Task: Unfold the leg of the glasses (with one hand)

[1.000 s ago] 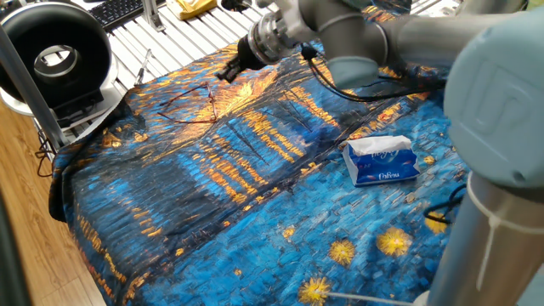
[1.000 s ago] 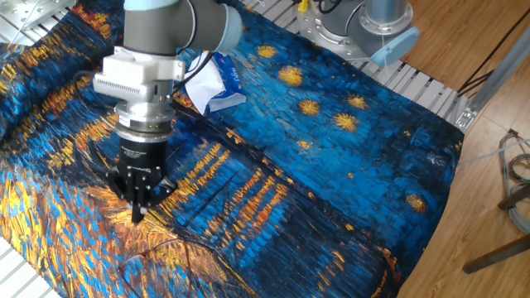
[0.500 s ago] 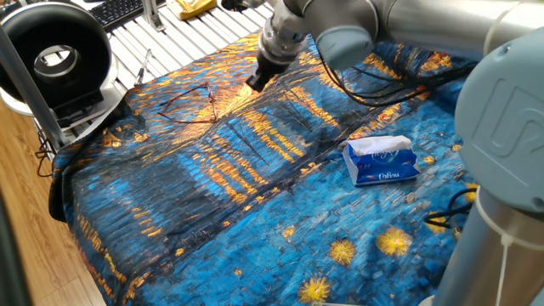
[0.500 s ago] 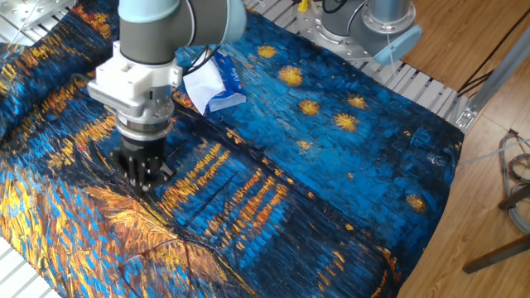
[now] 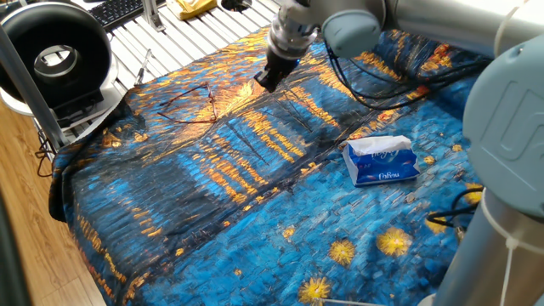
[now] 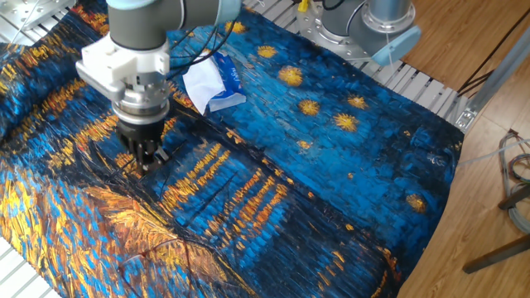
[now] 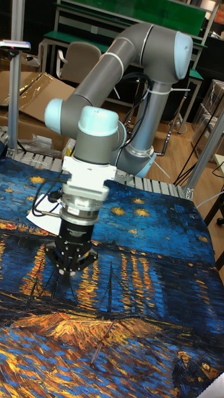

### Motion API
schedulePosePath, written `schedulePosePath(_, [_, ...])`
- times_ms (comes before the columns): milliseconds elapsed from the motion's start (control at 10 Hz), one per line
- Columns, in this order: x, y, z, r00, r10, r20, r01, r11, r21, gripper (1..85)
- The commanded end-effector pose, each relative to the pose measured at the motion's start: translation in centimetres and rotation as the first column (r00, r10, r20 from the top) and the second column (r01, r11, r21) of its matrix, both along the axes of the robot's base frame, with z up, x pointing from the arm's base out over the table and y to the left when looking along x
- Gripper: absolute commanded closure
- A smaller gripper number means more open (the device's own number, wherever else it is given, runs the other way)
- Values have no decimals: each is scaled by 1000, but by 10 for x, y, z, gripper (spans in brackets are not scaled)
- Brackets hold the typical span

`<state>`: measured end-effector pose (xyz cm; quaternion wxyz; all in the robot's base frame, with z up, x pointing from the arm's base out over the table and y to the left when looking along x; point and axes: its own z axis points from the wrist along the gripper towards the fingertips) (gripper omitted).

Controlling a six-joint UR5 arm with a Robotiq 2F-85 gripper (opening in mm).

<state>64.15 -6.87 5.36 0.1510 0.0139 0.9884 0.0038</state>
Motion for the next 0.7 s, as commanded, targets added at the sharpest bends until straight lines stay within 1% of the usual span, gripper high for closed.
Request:
schedulePosePath(0, [-10,-17,6,994,-112,-7,112,994,5,847])
schedulePosePath(100, [-19,-21,6,989,-146,-33,146,989,0,847])
schedulePosePath(200, [-32,-30,4,981,-175,-84,173,985,-26,847])
schedulePosePath(300, [-39,-23,-3,977,-172,-127,175,985,9,847])
schedulePosePath(400, [-38,-24,-10,980,-150,-130,154,988,19,847])
schedulePosePath(500, [-36,-22,-11,983,-134,-127,139,990,33,847])
schedulePosePath(600, [-38,-18,-12,983,-124,-136,132,990,45,847])
